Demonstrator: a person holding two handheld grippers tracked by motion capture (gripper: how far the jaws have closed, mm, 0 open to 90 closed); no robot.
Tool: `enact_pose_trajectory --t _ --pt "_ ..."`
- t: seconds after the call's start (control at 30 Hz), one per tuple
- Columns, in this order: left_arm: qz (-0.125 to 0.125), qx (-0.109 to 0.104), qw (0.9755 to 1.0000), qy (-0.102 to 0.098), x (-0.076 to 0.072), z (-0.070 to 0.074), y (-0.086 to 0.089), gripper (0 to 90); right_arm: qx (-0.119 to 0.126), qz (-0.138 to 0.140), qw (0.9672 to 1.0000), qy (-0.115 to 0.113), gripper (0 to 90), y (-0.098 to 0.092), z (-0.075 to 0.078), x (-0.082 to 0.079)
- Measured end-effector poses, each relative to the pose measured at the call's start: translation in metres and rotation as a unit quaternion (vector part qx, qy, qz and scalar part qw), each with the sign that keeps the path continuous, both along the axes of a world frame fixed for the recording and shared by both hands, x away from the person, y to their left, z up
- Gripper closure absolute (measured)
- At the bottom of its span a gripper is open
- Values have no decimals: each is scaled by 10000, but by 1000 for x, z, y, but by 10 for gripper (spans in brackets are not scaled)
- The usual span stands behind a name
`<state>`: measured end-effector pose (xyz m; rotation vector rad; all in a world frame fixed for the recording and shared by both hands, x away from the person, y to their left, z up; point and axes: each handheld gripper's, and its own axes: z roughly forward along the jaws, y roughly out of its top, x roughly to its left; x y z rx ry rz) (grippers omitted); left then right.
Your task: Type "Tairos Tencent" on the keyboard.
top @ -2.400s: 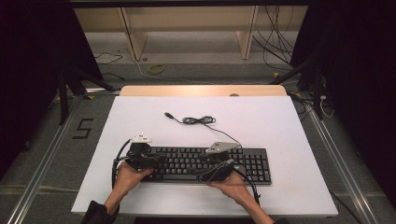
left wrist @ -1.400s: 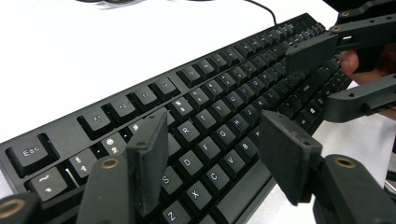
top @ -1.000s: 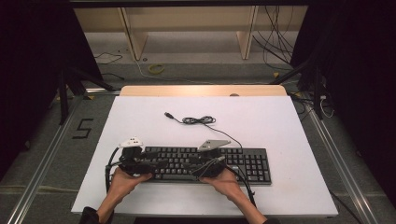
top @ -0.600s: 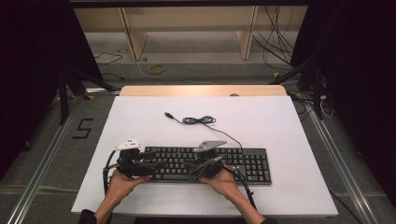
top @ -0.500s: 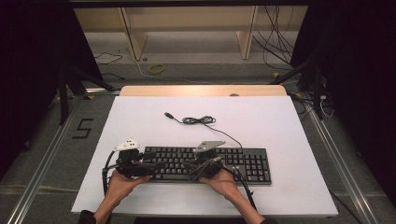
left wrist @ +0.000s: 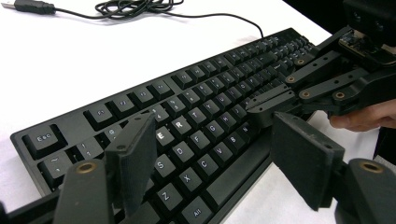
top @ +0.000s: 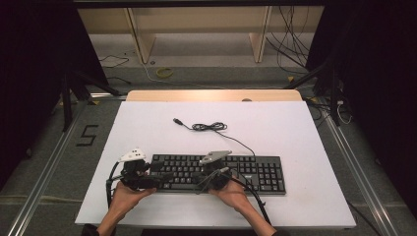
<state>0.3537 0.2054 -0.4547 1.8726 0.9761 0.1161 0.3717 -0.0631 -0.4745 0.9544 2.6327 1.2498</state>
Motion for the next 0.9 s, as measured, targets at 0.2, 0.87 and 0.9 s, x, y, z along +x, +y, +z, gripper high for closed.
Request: enact_pose_trajectory --t 0.2,0.87,0.9 --pt "-21 10 10000 -19 -2 -1 0 308 -87 9 10000 31 900 2 -5 0" --pt "-18 31 10000 -5 -2 -3 1 310 6 -22 10000 70 869 -1 -4 1" --pt "-12 33 10000 -6 -2 -4 1 310 26 -34 10000 47 870 -2 -3 1"
